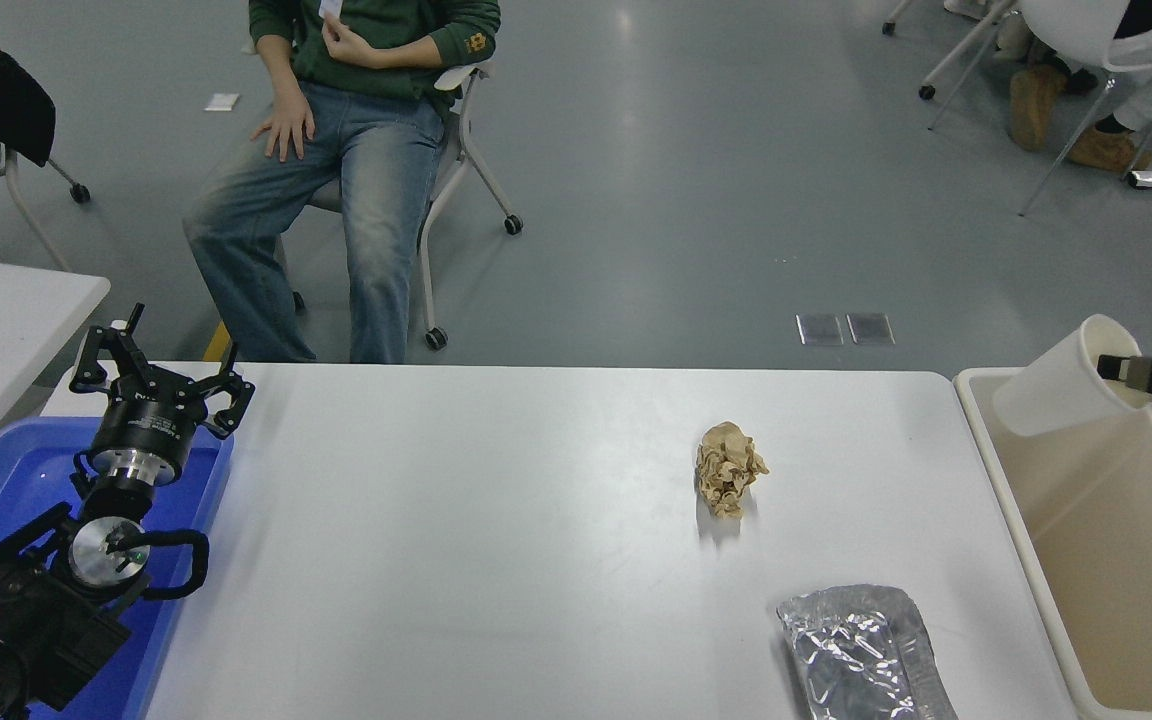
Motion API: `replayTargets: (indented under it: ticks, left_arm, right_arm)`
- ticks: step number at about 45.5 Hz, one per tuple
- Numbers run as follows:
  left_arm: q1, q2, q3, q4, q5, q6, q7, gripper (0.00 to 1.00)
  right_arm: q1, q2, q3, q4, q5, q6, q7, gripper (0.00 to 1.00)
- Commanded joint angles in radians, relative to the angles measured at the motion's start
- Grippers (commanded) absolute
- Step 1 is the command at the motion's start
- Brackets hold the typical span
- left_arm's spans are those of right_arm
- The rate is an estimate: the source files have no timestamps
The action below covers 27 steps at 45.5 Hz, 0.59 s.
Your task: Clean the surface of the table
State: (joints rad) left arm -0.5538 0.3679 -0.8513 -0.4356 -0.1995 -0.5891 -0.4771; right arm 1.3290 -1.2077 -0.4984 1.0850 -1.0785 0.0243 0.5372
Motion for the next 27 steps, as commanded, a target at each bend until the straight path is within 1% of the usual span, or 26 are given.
replayTargets:
  ticks: [1, 4, 8, 19, 27]
  left_arm:
    - [0.0, -0.001, 0.0, 0.0, 0.0, 0.0, 0.0, 1.0]
    - [0.0, -0.001, 0.0, 0.0, 0.0, 0.0, 0.0, 1.0]
    - [0.0, 0.0, 0.0, 0.0, 0.0, 0.0, 0.0, 1.0]
    - [0.0, 0.0, 0.0, 0.0, 0.0, 0.0, 0.0, 1.0]
    - [0.0, 0.0, 0.0, 0.0, 0.0, 0.0, 0.0, 1.0]
  right_arm:
    - [-0.145, 0.019, 0.0, -0.091, 0.055, -0.092, 0.033, 0.0]
    - [-0.209, 0.051, 0.004, -0.126, 0.078, -0.135, 0.033, 0.0]
    - [-0.286, 0.1, 0.023, -0.197, 0.12, -0.162, 0.033, 0.0]
    - [-0.441, 0.181, 0.121, -0.336, 0.17, -0.167, 0.036, 0.0]
    - [-0.499, 0.273, 0.149, -0.482, 0.226, -0.156, 0.036, 0.0]
